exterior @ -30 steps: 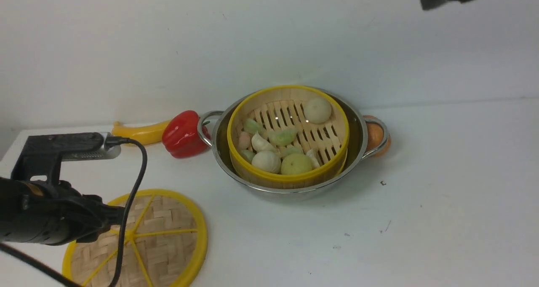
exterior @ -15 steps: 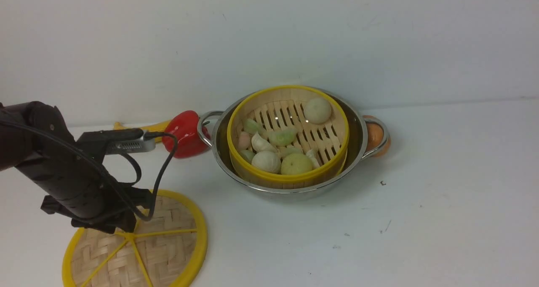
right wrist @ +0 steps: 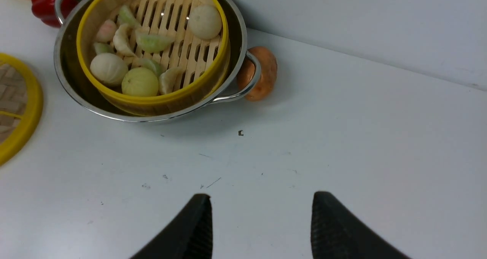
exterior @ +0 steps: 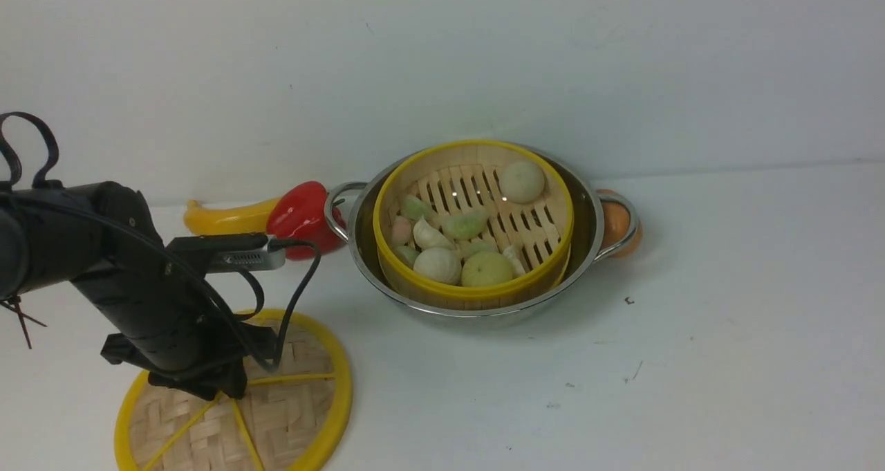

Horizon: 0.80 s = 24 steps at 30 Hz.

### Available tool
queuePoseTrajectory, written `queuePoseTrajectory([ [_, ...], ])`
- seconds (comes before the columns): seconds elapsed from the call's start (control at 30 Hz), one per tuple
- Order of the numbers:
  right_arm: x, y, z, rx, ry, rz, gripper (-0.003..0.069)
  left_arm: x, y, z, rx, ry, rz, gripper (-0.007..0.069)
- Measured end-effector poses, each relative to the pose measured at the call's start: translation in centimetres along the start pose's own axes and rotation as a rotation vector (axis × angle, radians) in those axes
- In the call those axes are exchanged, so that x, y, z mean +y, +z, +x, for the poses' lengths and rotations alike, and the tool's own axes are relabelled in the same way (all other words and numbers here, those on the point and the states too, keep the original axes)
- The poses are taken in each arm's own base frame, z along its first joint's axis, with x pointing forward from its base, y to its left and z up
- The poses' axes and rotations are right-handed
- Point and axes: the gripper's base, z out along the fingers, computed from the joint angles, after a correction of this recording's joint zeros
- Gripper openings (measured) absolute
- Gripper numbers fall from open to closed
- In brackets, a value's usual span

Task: Place the steamer in the pot on the white table, and put the lid on the steamer.
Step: 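Grasp the bamboo steamer lid lying on the table by its centre knob, then place the yellow bamboo steamer lid onto the steamer in the pot with the left gripper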

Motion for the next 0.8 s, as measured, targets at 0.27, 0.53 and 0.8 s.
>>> queuePoseTrajectory([
  [0.27,-0.1,0.0,0.0,0.000,-0.004,0.008,0.0360,0.9,-2.9,0.1,0.106,0.098,-0.152,0.0118],
  [0.53,-0.1,0.0,0.0,0.000,-0.003,0.008,0.0360,-4.4,-14.2,-5.2,-0.198,0.197,-0.115,0.0118],
  [0.8,-0.1,0.0,0.0,0.000,0.008,0.008,0.0360,-14.8,-14.8,-12.1,-0.355,0.390,-0.018,0.0118],
])
